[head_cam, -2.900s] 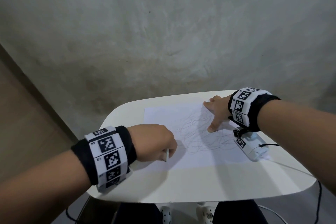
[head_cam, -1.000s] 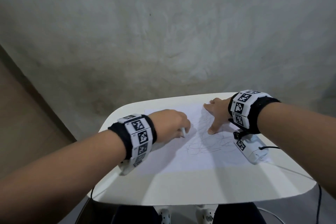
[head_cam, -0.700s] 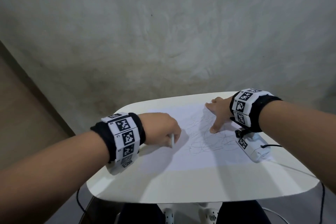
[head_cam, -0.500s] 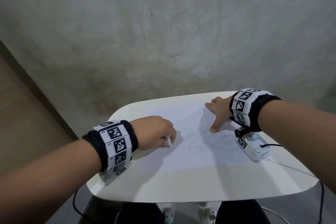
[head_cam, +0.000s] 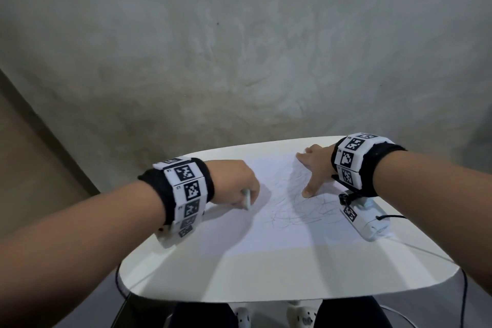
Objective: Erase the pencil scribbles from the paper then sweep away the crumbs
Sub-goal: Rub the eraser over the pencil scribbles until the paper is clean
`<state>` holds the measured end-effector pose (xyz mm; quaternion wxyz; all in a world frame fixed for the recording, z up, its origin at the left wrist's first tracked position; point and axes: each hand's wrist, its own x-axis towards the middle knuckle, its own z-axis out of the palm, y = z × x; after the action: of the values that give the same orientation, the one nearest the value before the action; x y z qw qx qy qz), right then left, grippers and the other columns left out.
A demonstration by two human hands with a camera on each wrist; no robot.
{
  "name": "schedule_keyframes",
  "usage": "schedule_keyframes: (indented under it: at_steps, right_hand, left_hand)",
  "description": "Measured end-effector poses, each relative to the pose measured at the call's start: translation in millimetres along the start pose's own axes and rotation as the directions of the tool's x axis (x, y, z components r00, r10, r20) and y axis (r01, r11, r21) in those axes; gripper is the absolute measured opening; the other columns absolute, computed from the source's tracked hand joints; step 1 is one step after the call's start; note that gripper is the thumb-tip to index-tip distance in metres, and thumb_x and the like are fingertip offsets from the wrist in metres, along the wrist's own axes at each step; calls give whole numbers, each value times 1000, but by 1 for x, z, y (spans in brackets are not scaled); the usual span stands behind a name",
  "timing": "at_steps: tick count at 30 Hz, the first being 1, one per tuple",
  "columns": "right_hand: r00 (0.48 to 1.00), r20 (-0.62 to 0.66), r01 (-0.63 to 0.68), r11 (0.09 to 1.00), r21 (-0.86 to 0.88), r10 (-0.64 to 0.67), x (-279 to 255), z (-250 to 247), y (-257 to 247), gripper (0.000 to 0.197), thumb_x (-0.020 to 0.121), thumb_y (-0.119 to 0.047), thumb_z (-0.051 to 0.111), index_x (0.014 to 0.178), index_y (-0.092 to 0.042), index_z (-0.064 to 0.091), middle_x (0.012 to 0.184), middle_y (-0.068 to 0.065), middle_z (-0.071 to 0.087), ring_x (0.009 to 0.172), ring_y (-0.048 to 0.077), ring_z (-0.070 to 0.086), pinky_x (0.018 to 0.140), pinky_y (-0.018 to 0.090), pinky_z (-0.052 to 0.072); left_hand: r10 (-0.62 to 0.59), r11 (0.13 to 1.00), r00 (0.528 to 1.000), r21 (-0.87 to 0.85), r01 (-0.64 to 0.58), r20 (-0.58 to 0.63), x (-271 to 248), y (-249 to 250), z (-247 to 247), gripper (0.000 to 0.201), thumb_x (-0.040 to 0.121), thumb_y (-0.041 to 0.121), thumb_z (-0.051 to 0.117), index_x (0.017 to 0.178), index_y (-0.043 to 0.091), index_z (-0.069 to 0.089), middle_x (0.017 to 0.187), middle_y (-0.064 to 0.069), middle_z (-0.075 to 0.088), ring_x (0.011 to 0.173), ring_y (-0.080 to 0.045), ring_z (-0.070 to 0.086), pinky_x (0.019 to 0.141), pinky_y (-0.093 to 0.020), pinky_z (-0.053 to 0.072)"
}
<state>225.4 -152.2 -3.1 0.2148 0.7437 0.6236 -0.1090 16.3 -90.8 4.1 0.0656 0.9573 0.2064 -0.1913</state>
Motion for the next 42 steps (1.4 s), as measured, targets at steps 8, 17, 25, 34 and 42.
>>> schedule_keyframes:
  at_steps: [8, 17, 25, 34, 42]
  right_hand:
    - [1000, 23, -12, 1000, -2, 12, -3, -4, -1, 100, 75, -60, 67, 150, -13, 20, 153, 11, 23, 139, 28, 30, 104, 42, 37]
    - [1000, 20, 1, 1000, 1, -1, -5, -7, -2, 95, 77, -56, 67, 148, -11, 22, 151, 13, 25, 138, 29, 31, 102, 41, 38]
    - [1000, 10, 0, 1000, 8, 0, -7, -5, -2, 95, 76, -56, 68, 148, -13, 24, 152, 12, 25, 138, 28, 31, 104, 42, 38]
    - [1000, 14, 0, 1000, 26, -1, -9, -6, -2, 93, 78, -54, 68, 148, -12, 23, 151, 12, 26, 139, 28, 30, 105, 42, 37]
    - [1000, 17, -1, 1000, 15, 0, -7, -5, -1, 97, 76, -57, 67, 150, -14, 21, 154, 11, 22, 140, 28, 29, 105, 41, 35]
  left_hand:
    - [1, 1000, 962, -3, -2, -274, 26, 11, -5, 17, 87, 18, 63, 103, 20, 67, 103, 2, 64, 96, -23, 59, 82, -33, 47]
    - [-50, 999, 998, -11, 50, 25, -16, -3, -3, 24, 81, 11, 60, 97, 26, 70, 82, 13, 66, 87, -14, 61, 79, -29, 50]
    - [-21, 996, 981, -94, 2, -194, -13, -1, 16, 14, 87, 20, 63, 100, 23, 68, 100, 6, 65, 91, -14, 57, 78, -25, 41]
    - [-76, 997, 971, -45, 67, -228, -16, -12, 10, 13, 87, 22, 63, 100, 23, 67, 101, 6, 63, 84, -12, 51, 74, -22, 35]
    - [-100, 995, 995, 0, 100, 1, -41, -12, 16, 18, 85, 16, 56, 95, 27, 65, 92, 11, 66, 79, -9, 53, 74, -27, 47]
